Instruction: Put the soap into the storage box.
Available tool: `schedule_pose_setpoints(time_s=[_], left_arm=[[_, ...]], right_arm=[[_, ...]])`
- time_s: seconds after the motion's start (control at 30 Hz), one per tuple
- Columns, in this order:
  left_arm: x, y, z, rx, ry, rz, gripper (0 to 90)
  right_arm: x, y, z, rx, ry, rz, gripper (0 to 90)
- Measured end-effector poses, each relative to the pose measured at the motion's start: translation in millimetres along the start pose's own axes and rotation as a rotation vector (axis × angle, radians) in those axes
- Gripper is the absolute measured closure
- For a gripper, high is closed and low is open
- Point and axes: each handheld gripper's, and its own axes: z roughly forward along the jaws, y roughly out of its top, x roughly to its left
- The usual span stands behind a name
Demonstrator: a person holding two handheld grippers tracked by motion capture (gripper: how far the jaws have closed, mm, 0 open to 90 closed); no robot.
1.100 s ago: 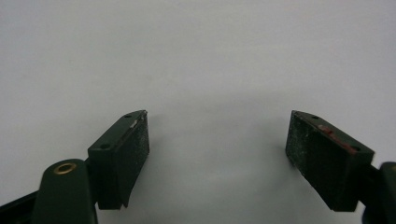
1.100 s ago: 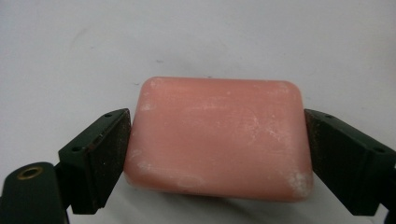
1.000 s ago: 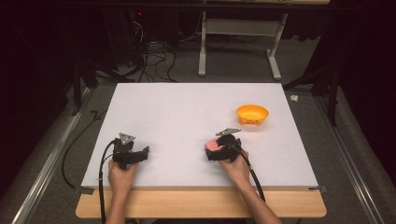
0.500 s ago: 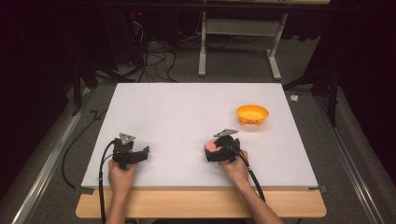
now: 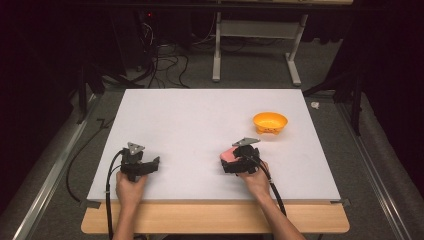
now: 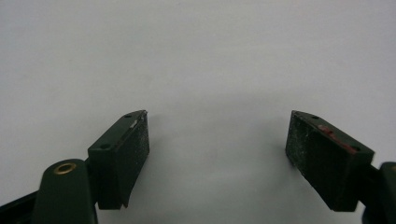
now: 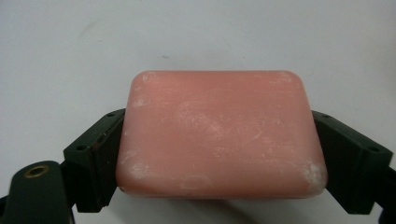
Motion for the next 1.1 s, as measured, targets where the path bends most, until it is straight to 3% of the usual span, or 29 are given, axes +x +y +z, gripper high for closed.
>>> schedule_pose_setpoints(time_s=[0.3,1.1], left_arm=[[0.0,0.0,0.0,0.001,0.0,0.0,21.8],[-0.2,-0.1,-0.1,0.0,0.001,0.001,21.9]], right_arm=[[-11.5,1.1,-16.0,-0.022,0.043,0.012,13.9],[-43.6,-9.3,-52.7,-0.08,0.035,0.042,13.8]])
